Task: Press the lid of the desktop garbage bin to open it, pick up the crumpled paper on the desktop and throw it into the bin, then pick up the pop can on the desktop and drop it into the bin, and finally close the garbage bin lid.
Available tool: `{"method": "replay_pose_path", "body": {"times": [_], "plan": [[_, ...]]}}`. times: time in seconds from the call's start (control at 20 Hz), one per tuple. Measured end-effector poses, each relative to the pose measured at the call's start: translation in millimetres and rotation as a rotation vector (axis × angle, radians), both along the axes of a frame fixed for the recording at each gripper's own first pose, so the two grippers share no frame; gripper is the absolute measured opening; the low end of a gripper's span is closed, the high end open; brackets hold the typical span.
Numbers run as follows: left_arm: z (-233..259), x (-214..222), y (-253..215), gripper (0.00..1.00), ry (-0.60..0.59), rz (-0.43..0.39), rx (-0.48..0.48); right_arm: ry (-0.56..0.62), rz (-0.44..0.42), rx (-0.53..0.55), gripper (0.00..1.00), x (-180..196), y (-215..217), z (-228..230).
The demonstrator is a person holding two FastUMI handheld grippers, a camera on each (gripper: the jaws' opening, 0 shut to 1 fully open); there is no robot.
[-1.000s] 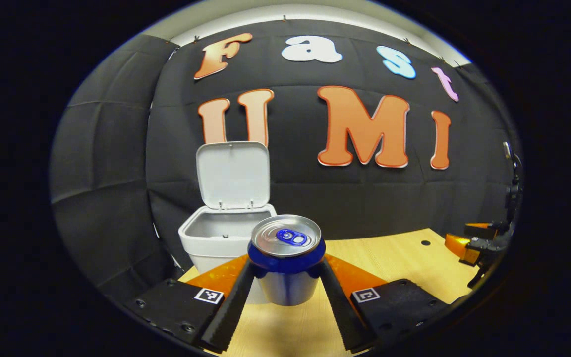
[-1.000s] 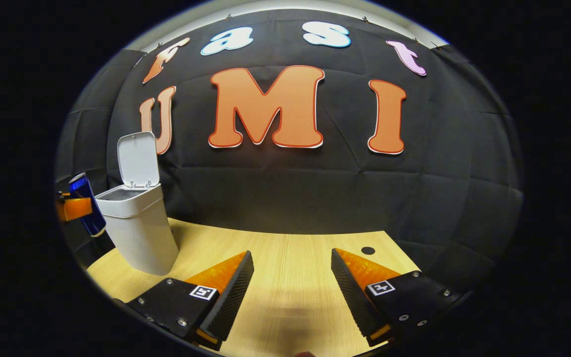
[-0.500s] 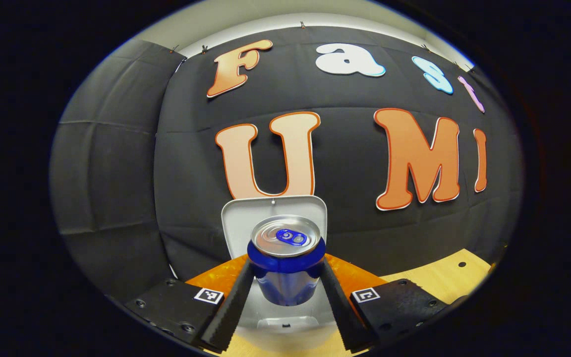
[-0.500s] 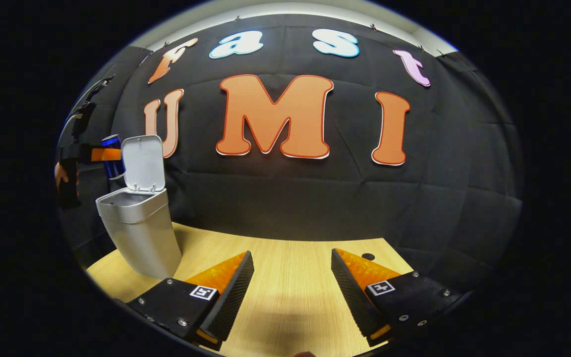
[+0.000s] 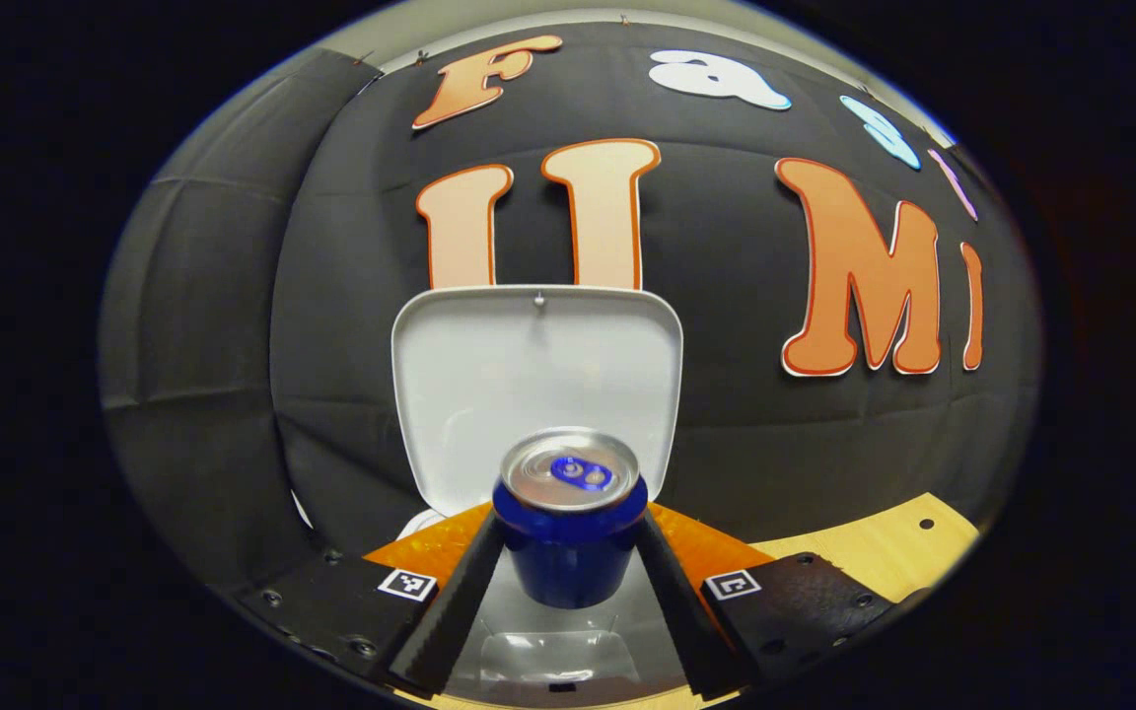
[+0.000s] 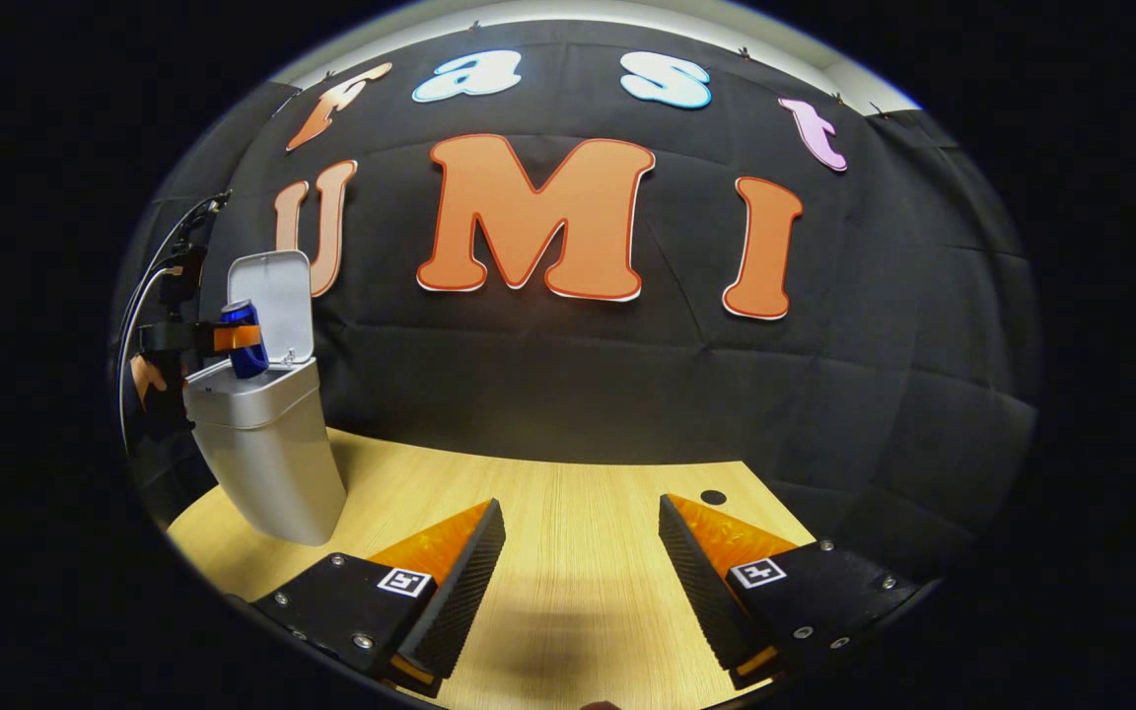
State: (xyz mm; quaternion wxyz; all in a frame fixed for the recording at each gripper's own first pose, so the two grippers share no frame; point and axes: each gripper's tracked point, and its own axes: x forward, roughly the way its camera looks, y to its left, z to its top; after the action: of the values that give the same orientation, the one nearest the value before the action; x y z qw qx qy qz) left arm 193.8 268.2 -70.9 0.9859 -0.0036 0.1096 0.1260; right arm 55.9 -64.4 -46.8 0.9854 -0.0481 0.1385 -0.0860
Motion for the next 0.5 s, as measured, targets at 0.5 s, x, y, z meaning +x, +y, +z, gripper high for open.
{"method": "replay_pose_path", "body": {"times": [0.5], "plan": [[82,-5,-14,0.95,-0.105,-0.074,0.098,0.000,-0.021,0.006,0.94,3,2,-2]]}}
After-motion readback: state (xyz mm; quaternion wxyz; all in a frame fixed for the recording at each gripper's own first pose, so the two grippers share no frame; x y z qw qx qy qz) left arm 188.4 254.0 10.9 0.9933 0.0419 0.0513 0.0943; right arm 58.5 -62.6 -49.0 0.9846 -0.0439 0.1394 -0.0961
